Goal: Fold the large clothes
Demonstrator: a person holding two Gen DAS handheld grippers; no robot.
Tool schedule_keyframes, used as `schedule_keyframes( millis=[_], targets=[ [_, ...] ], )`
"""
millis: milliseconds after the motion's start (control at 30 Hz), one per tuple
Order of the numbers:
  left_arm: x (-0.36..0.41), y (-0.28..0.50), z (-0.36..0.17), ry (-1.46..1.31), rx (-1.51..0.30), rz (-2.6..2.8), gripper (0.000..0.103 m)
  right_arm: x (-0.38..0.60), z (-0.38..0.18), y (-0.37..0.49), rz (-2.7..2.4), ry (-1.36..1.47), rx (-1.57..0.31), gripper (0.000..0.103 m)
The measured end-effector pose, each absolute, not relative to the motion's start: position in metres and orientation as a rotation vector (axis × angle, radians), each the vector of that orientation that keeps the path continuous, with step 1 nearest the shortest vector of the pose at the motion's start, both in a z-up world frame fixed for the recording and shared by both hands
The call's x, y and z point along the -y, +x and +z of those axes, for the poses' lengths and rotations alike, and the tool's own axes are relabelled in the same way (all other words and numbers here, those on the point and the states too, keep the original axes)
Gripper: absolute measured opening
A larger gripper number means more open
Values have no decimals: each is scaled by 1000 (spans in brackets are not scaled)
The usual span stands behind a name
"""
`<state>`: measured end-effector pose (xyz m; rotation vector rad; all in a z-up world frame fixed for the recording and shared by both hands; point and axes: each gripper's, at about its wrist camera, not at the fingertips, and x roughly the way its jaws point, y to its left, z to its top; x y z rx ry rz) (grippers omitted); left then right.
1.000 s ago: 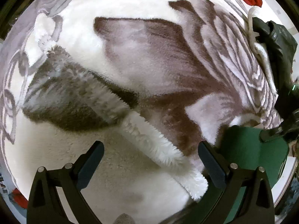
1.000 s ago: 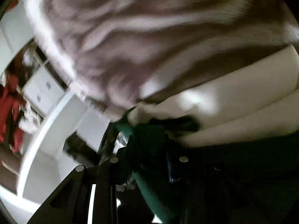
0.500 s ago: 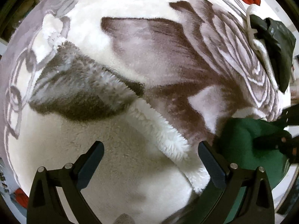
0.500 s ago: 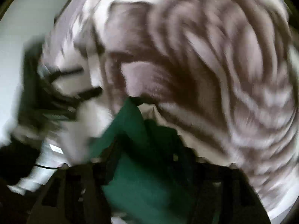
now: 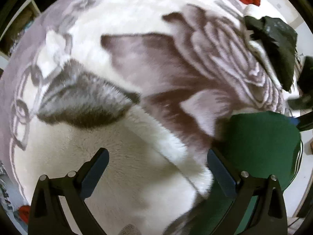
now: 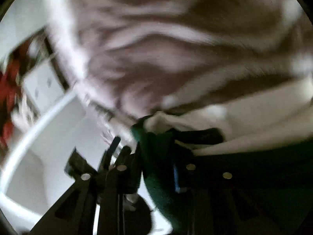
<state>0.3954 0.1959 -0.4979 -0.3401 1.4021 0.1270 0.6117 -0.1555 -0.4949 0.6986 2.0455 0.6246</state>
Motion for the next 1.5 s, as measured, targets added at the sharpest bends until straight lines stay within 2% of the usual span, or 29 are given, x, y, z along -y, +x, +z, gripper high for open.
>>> schedule_keyframes(
  millis=[33, 167, 300, 433, 567, 600, 633, 667, 767, 867, 967, 1033, 1067, 1100, 1133, 1200, 1233, 1400, 1467, 1500],
  targets=[
    [-191, 398, -492, -344, -1390, 124, 103, 167, -473, 615, 642, 687, -1981, 60],
    [-165, 404, -476, -379, -1341, 84, 103, 230, -409, 604, 553, 644, -1793, 64],
    [-124, 425, -478, -301, -1314, 75, 103, 347, -364, 575, 324, 536, -1664, 67],
    [-93, 448, -504, -161, -1350, 118, 103, 406, -392, 535, 238, 619, -1693, 69],
    [-102, 461, -512, -210, -1381, 133, 103, 408, -441, 523, 290, 705, -1711, 69],
    [-103, 462, -512, -212, -1385, 136, 103, 402, -453, 522, 304, 711, -1710, 66],
    [-103, 462, -512, -202, -1386, 143, 103, 399, -457, 521, 288, 722, -1665, 28],
    [-101, 462, -511, -183, -1384, 150, 103, 392, -462, 517, 285, 739, -1637, 5],
    [-92, 460, -509, -141, -1367, 153, 103, 385, -435, 517, 229, 678, -1569, 3],
    [-86, 462, -509, -166, -1366, 137, 103, 402, -439, 517, 118, 640, -1514, 2],
    [-82, 465, -506, -120, -1368, 157, 103, 407, -485, 519, 127, 708, -1643, 2],
    [-89, 458, -496, -129, -1357, 161, 103, 402, -486, 524, 183, 711, -1681, 3],
    [-92, 455, -491, -131, -1351, 169, 103, 403, -478, 526, 229, 724, -1688, 7],
    [-96, 449, -486, -131, -1345, 177, 103, 407, -469, 523, 258, 742, -1697, 17],
    [-101, 441, -480, -133, -1338, 189, 103, 410, -462, 519, 274, 752, -1695, 32],
    [-108, 424, -473, -143, -1336, 210, 103, 420, -446, 500, 275, 739, -1700, 47],
    [-112, 413, -470, -152, -1340, 222, 103, 422, -442, 486, 269, 713, -1726, 48],
    [-107, 371, -473, -166, -1385, 263, 103, 416, -465, 415, 199, 729, -1891, 48],
    [-101, 360, -481, -157, -1414, 268, 103, 407, -476, 398, 179, 749, -1852, 46],
    [-98, 355, -483, -156, -1427, 266, 103, 404, -477, 395, 159, 757, -1829, 17]
  ],
)
